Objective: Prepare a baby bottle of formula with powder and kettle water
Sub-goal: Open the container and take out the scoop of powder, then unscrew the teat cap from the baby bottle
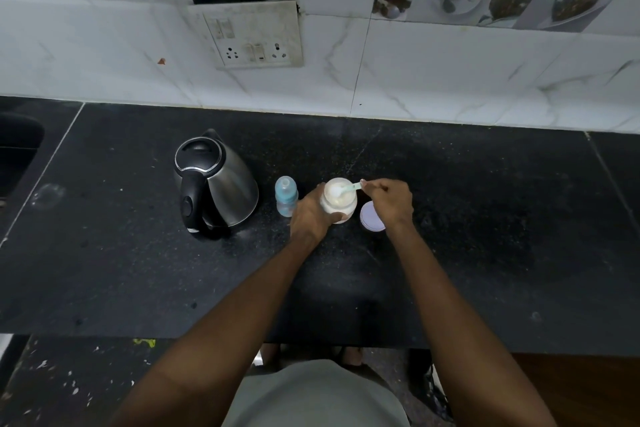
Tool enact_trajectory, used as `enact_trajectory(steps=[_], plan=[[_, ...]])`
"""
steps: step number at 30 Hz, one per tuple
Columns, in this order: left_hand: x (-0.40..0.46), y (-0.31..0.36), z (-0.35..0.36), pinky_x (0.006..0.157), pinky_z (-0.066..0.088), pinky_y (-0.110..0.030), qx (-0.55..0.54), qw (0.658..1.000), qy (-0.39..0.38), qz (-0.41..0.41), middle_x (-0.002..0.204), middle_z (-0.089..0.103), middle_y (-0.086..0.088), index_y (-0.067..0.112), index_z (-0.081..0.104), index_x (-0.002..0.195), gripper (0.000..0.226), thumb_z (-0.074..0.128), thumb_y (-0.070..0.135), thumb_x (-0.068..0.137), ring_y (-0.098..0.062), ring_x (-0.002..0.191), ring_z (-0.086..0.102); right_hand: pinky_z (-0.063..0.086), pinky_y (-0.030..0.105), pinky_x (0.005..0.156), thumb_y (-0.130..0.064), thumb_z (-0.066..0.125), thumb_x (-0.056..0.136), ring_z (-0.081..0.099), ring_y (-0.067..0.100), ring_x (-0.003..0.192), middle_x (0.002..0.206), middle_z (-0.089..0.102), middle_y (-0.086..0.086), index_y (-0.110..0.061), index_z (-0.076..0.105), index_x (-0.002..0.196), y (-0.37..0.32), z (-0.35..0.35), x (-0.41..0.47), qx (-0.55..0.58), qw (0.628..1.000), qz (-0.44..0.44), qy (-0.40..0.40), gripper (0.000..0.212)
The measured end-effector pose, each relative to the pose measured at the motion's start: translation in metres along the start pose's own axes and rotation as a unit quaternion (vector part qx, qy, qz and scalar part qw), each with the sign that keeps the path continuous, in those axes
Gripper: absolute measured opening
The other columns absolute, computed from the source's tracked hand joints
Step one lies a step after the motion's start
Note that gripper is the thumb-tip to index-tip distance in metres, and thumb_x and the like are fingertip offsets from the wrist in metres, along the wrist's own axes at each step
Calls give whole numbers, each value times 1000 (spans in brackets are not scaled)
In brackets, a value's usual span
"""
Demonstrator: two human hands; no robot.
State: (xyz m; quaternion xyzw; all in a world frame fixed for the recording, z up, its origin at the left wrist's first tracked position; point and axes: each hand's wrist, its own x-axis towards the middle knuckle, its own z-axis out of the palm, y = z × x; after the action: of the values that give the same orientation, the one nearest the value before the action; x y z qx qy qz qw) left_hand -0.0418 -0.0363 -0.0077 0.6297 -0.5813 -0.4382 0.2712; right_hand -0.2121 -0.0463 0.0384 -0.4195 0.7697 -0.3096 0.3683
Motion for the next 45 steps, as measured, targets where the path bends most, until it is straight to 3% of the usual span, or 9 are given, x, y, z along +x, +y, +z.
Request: enact_trajectory(steps=[4, 8, 12, 16, 23, 28, 32, 38, 45], plan=[[10, -30, 9, 87, 63, -54, -2, 1000, -9, -15, 131, 68, 3, 24, 51, 146, 99, 83, 61, 60, -27, 112, 69, 52, 55, 102, -43, 82, 77, 71, 25, 96, 83, 76, -5, -34, 73, 58, 4, 4, -1, 120, 986, 110, 40, 24], [-24, -7, -5, 91, 61, -50, 0, 1000, -16, -9, 126, 68, 4, 20, 56, 142, 78, 91, 41, 75, -31, 100, 71, 52, 54, 101, -45, 82, 76, 72, 26, 93, 84, 77, 0, -30, 73, 61, 7, 11, -5, 123, 981, 133, 65, 23], [-40, -20, -8, 88, 63, -46, -10, 998, -1, -67, 128, 69, -5, 12, 59, 141, 68, 86, 38, 84, -26, 95, 74, 51, 51, 102, -47, 79, 79, 71, 24, 94, 85, 77, -3, -28, 77, 69, 4, 21, -12, 79, 986, 121, 88, 21], [-50, -28, -17, 75, 66, -38, -47, 995, 19, -82, 104, 75, -4, 6, 66, 128, 46, 81, 29, 91, -20, 77, 75, 52, 49, 101, -47, 75, 87, 71, 30, 97, 93, 78, 4, -25, 74, 65, -1, 27, -18, 11, 990, 105, 96, 31], [-54, -43, -36, 64, 60, -25, -73, 992, 56, -89, 80, 73, -1, 7, 73, 108, 18, 76, 20, 96, -16, 64, 69, 53, 51, 98, -49, 74, 88, 71, 29, 97, 96, 79, 4, -25, 83, 88, -6, 28, -23, -56, 991, 65, 99, 25], [-53, -51, -48, 70, 61, -35, -84, 989, 82, -84, 76, 72, 0, 27, 67, 86, 15, 76, 22, 96, -19, 65, 69, 55, 49, 95, -47, 71, 91, 72, 29, 95, 94, 78, 2, -25, 81, 84, -11, 24, -24, -63, 988, 44, 134, 25], [-50, -54, -57, 81, 63, -38, -80, 988, 123, -57, 85, 75, -2, 22, 69, 97, 9, 77, 20, 94, -21, 81, 73, 56, 45, 86, -33, 65, 96, 71, 31, 89, 97, 75, 6, -21, 80, 95, -23, 20, -22, -95, 973, -38, 205, 19], [-39, -43, -69, 95, 50, -22, -46, 988, 148, 22, 124, 64, 3, 9, 61, 135, 46, 78, 20, 93, -11, 112, 63, 55, 33, 76, -23, 67, 96, 70, 26, 84, 97, 74, 8, -16, 80, 98, -65, 40, -23, -109, 958, -217, 152, 15], [-9, -46, -69, 120, 43, -43, -41, 993, 111, -16, 159, 49, -14, 6, 32, 161, 99, 88, 30, 82, -25, 147, 47, 57, 36, 87, -10, 61, 94, 68, 21, 96, 112, 70, 8, -12, 77, 109, -90, 87, -29, -192, 943, -269, -46, 22]])
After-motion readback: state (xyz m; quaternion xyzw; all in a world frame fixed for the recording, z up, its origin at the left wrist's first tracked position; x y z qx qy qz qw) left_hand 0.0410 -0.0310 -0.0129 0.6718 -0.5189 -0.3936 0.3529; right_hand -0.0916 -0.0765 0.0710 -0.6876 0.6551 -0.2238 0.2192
